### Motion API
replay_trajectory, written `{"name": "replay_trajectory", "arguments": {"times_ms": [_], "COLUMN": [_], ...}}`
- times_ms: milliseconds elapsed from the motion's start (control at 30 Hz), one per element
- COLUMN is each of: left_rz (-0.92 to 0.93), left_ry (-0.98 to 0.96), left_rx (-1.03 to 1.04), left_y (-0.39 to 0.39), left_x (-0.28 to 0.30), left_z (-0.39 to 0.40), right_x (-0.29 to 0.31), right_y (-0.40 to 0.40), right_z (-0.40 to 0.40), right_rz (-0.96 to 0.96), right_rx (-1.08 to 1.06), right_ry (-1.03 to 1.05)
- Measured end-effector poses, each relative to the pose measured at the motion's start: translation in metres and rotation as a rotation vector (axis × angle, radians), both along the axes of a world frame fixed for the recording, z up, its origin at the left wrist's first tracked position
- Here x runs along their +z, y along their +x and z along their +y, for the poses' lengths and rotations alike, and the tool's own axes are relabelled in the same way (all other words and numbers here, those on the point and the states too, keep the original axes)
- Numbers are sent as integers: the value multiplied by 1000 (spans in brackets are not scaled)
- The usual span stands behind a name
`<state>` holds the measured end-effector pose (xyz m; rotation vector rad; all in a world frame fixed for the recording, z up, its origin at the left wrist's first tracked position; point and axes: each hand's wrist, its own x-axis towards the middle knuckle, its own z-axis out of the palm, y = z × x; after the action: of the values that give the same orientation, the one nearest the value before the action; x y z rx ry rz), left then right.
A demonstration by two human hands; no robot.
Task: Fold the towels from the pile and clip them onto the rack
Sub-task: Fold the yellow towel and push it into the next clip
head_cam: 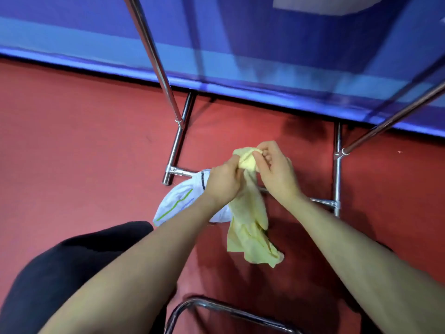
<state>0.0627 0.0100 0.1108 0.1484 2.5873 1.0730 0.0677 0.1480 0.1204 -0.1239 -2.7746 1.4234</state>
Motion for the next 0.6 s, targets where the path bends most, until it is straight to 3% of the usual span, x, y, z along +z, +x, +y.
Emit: {"name": "replay_trajectory", "arguments": {"times_ms": [200,467,600], "left_rz": [123,313,418], "left_ry": [115,311,245], "left_rx": [62,17,-26], "left_y": [11,27,35], "left_x": [107,254,321], "left_z": [-1,-1,-3], "right_x": [87,165,224], "right_y": [32,54,57], "right_z": [9,10,7], "right_rz": [139,62,135], "right_rx": [17,63,78], "right_ry": [-104,103,143]}}
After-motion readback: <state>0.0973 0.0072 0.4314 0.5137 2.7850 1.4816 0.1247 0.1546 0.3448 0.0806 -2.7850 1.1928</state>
